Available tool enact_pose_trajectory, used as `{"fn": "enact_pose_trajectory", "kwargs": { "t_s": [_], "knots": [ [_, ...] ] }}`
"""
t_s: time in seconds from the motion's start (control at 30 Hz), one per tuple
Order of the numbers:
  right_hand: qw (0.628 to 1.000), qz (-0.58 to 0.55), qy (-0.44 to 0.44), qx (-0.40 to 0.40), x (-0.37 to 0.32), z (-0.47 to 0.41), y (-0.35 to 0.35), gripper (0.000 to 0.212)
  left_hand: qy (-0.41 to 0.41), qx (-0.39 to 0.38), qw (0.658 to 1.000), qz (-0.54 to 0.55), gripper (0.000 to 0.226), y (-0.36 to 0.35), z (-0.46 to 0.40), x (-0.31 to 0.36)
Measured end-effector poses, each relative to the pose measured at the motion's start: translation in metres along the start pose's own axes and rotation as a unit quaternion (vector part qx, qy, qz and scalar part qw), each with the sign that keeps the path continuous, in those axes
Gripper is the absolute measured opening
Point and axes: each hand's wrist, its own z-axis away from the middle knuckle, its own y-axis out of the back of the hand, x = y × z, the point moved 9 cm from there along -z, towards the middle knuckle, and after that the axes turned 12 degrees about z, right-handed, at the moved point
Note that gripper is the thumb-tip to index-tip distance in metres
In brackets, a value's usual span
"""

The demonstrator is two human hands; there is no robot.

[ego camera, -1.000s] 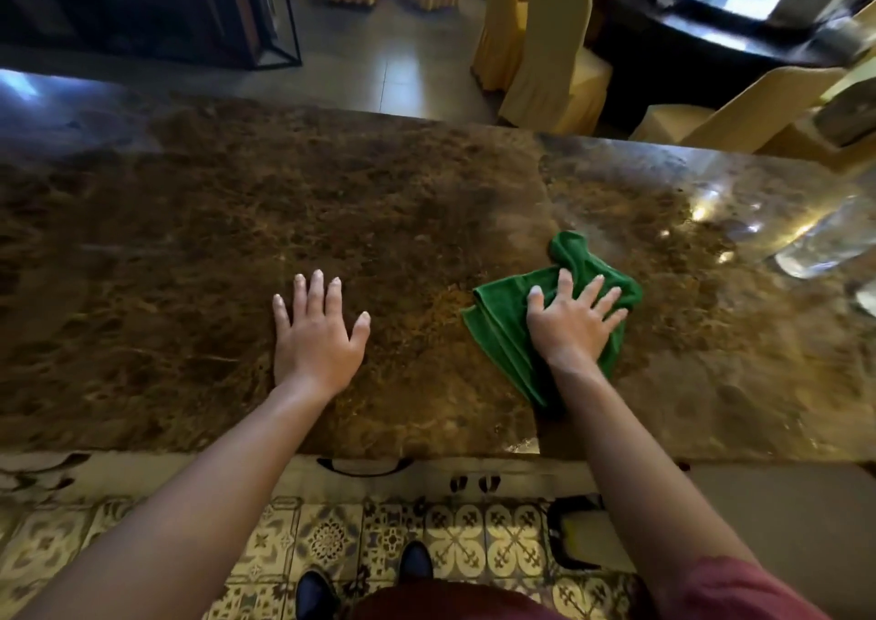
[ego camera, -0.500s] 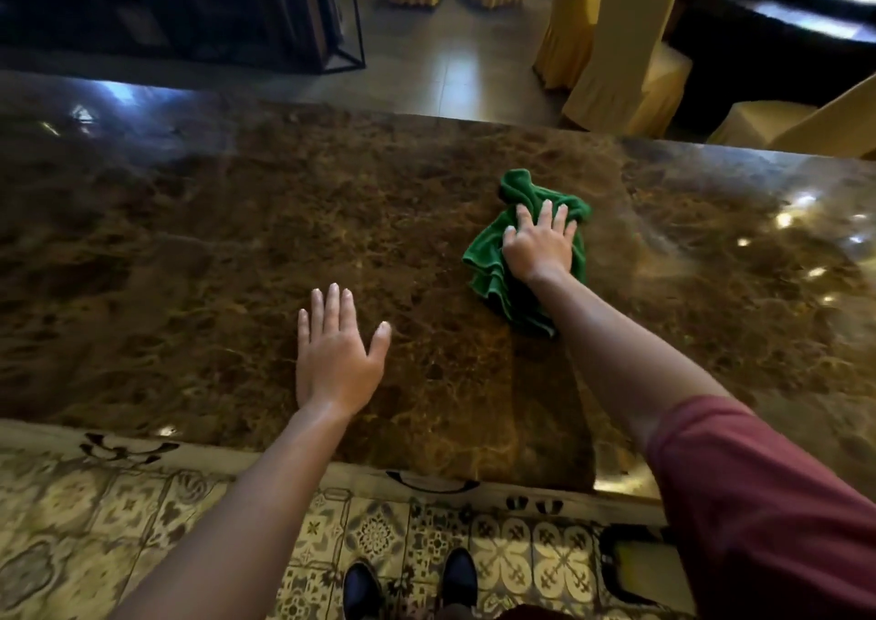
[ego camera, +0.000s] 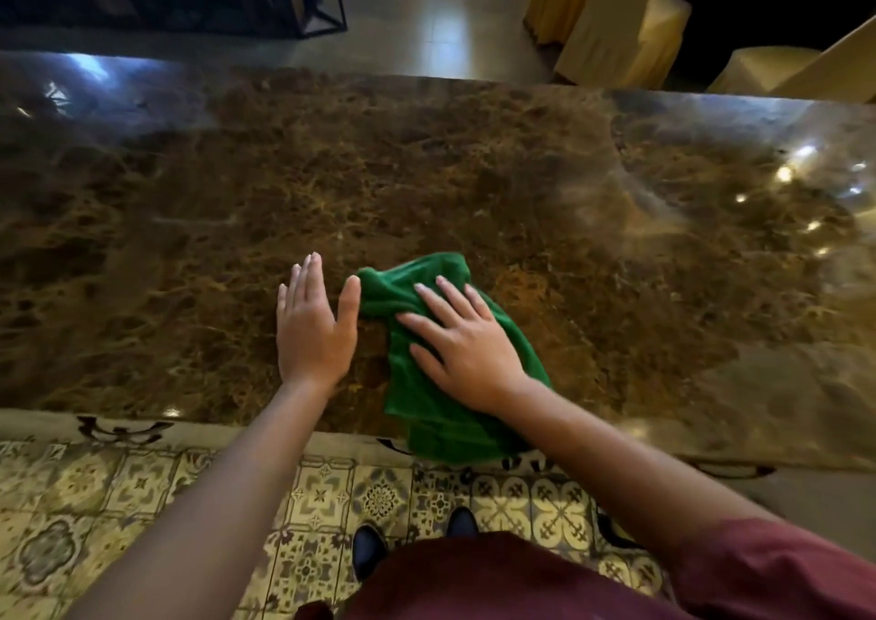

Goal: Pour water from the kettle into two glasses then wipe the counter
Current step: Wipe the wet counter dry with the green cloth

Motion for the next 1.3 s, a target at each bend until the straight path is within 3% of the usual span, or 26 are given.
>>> {"fn": "enact_pose_trajectory", "kwargs": {
  "t_s": [0.13, 0.23, 0.37, 0.47, 0.6, 0.73, 0.8, 0.9, 0.97, 1.07, 1.17, 1.3],
  "knots": [
    [0.995, -0.043, -0.043, 0.077, 0.000, 0.045, 0.013, 0.033, -0.074, 0.022, 0.996, 0.052, 0.058, 0.007, 0.005, 0.014],
    [0.989, -0.053, -0.066, 0.125, 0.002, 0.066, 0.023, 0.022, -0.146, -0.006, 0.986, 0.078, 0.043, 0.000, 0.025, 0.041],
    [0.989, -0.088, -0.100, 0.057, 0.015, 0.084, 0.039, 0.024, -0.164, -0.052, 0.971, 0.165, 0.036, -0.014, 0.069, 0.093],
    [0.971, -0.188, -0.148, 0.001, 0.034, 0.113, 0.044, 0.023, -0.167, -0.069, 0.956, 0.231, 0.031, -0.020, 0.102, 0.130],
    [0.925, -0.310, -0.214, 0.042, 0.063, 0.158, 0.080, 0.017, -0.113, -0.151, 0.944, 0.270, 0.044, -0.047, 0.138, 0.165],
    [0.903, -0.308, -0.260, 0.151, 0.089, 0.195, 0.124, 0.020, -0.024, -0.312, 0.903, 0.296, 0.069, -0.094, 0.170, 0.176],
    [0.898, -0.264, -0.288, 0.202, 0.113, 0.216, 0.141, 0.021, -0.022, -0.324, 0.904, 0.277, 0.076, -0.104, 0.180, 0.181],
    [0.873, -0.216, -0.364, 0.244, 0.172, 0.248, 0.149, 0.023, -0.077, -0.270, 0.934, 0.219, 0.071, -0.105, 0.180, 0.193],
    [0.864, -0.180, -0.417, 0.218, 0.210, 0.261, 0.130, 0.027, -0.146, -0.218, 0.952, 0.154, 0.062, -0.109, 0.174, 0.195],
    [0.871, -0.130, -0.459, 0.120, 0.233, 0.258, 0.081, 0.041, -0.195, -0.197, 0.960, 0.027, 0.068, -0.131, 0.159, 0.181],
    [0.883, -0.076, -0.459, 0.064, 0.217, 0.243, 0.056, 0.047, -0.225, -0.199, 0.949, -0.092, 0.075, -0.145, 0.149, 0.160],
    [0.905, -0.012, -0.421, 0.058, 0.168, 0.230, 0.051, 0.043, -0.237, -0.208, 0.933, -0.170, 0.080, -0.152, 0.147, 0.145]
  ]
}}
